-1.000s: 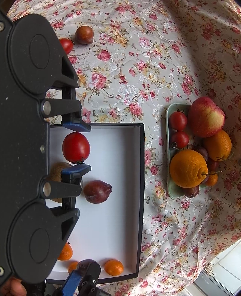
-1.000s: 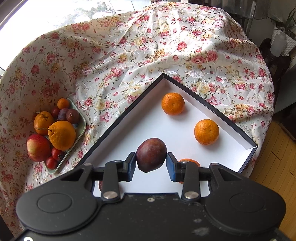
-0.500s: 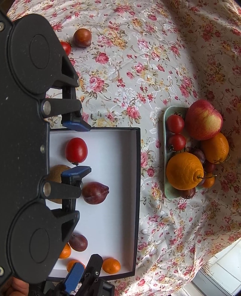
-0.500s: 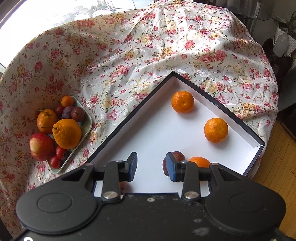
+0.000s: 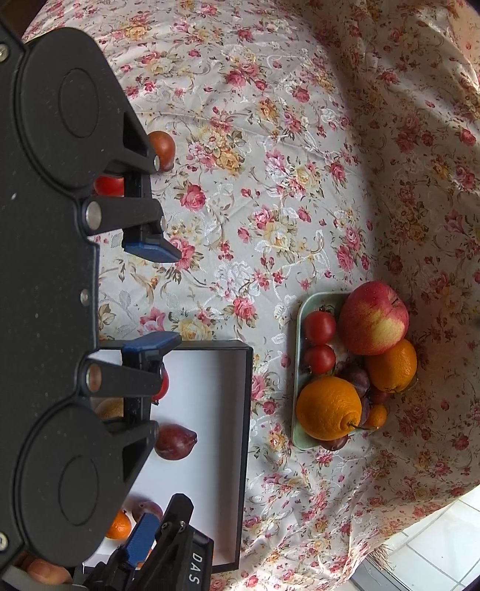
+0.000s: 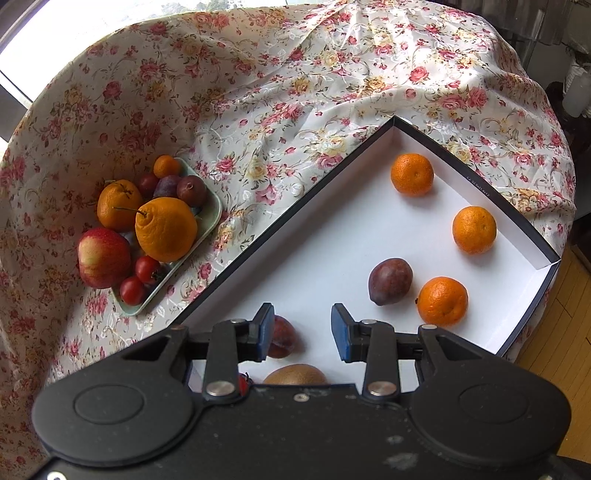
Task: Organize fruits
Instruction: 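Withdraw both open tools from the box toward the loose fruit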
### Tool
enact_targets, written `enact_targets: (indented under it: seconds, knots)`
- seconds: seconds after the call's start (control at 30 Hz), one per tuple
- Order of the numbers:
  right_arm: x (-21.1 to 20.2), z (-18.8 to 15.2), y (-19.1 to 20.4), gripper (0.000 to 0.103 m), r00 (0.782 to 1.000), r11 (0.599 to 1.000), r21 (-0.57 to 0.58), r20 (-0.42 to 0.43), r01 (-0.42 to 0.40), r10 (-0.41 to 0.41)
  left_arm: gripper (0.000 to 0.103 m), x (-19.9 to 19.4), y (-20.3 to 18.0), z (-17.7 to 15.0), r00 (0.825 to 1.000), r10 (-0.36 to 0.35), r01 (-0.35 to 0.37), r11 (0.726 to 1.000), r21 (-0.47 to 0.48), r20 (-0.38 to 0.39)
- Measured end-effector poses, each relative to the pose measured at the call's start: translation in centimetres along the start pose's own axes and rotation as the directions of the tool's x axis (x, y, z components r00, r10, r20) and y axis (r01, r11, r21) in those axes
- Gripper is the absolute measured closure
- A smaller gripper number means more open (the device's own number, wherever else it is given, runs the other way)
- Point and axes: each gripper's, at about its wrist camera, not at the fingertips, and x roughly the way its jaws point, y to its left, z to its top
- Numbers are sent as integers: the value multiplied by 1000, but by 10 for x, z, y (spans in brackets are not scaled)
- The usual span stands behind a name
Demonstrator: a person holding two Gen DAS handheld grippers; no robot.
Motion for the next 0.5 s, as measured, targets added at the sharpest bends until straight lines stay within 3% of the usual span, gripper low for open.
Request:
enact_targets:
  seconds: [0.5]
  knots:
    - [15,-50,79,65,998,989,-143,-62,-39,30,52,-12,82,0,998,64,-63,994,-92,10]
